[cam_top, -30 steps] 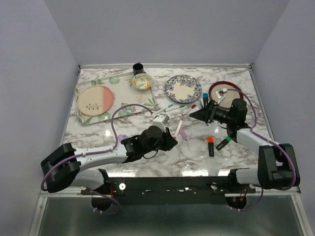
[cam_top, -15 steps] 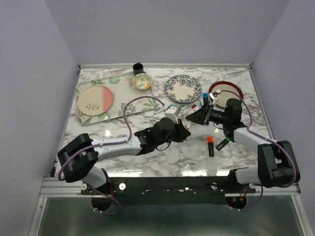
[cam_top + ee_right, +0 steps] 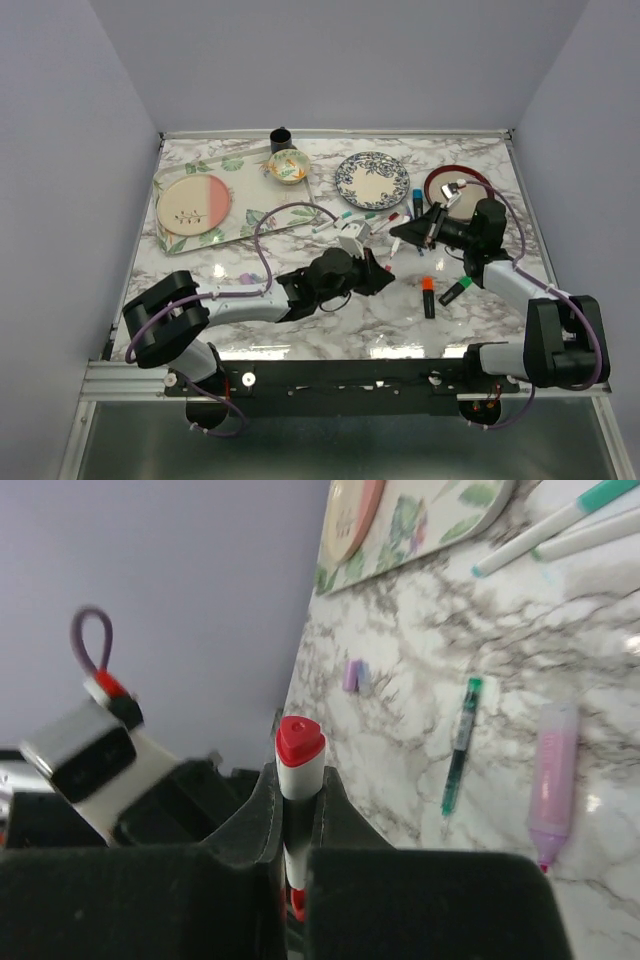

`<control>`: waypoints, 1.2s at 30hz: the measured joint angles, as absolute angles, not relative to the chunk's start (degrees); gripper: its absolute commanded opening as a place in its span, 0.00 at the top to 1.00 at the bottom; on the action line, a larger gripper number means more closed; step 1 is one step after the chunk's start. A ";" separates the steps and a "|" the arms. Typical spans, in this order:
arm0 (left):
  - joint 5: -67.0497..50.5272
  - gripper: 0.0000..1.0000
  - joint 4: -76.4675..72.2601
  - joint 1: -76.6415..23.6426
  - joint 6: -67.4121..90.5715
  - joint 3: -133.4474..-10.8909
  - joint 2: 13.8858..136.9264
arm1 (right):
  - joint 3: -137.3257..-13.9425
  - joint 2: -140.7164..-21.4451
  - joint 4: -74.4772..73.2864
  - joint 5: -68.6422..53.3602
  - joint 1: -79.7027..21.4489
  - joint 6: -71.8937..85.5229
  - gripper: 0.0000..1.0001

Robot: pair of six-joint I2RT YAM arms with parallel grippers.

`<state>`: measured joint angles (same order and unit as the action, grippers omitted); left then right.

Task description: Open the pen caps

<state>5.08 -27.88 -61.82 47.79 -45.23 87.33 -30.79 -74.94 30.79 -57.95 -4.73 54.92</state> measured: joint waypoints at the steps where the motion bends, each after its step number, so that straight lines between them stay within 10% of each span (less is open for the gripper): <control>1: 4.40 1.00 -27.75 -62.24 47.86 -44.38 86.94 | -30.79 -74.87 30.89 -57.74 -4.14 54.98 1.00; 14: 6.70 1.00 -20.05 -70.13 49.15 -33.71 79.48 | -31.05 -73.21 28.88 -52.05 2.46 51.81 1.00; 36: 20.78 1.00 2.17 -54.33 51.57 -36.38 84.44 | -34.52 -74.89 21.96 -54.96 2.42 37.43 0.99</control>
